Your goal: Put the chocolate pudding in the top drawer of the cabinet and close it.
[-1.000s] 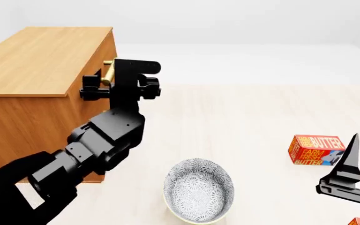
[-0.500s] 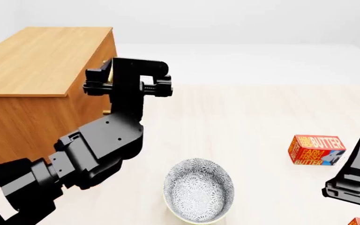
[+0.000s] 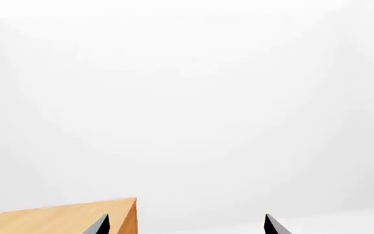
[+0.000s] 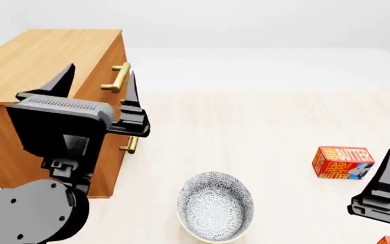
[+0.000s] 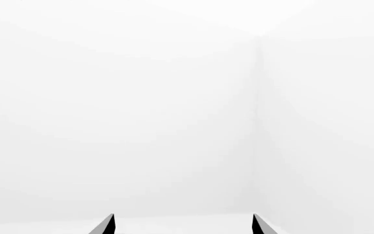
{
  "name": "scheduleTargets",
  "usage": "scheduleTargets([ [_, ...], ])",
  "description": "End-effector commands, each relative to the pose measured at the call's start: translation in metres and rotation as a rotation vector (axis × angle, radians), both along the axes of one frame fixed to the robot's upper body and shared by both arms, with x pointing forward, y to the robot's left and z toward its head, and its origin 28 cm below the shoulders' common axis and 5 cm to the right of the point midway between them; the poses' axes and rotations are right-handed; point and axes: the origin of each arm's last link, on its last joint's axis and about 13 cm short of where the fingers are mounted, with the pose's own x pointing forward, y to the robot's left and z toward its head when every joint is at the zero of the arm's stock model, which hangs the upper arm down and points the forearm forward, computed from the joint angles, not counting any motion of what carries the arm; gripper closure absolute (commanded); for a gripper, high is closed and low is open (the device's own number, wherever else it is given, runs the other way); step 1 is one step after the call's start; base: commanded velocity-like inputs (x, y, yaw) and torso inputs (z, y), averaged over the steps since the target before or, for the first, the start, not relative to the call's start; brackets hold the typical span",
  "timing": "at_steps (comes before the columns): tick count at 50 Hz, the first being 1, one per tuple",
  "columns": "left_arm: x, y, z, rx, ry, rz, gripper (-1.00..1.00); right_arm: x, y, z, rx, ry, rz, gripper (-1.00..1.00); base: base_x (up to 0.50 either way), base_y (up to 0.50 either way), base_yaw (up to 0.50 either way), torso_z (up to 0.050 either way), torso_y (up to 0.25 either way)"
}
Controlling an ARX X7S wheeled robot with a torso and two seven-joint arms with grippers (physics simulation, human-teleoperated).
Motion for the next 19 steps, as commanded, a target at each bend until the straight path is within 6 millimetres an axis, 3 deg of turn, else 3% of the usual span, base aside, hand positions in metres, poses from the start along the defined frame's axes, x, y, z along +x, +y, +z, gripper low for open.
scheduleTargets([
  [1, -0.060, 0.026, 0.006, -0.014, -0.050, -0.093, -1.00, -0.002, 0.001, 0.000, -0.004, -0.006, 0.005, -1.00, 0.00, 0.00, 0.00, 0.000, 0.000],
  [19, -0.085, 0.045, 0.003, -0.022, -0.122, -0.129, -1.00, -0.001, 0.002, 0.001, -0.006, -0.008, 0.007, -1.00, 0.00, 0.00, 0.00, 0.000, 0.000],
])
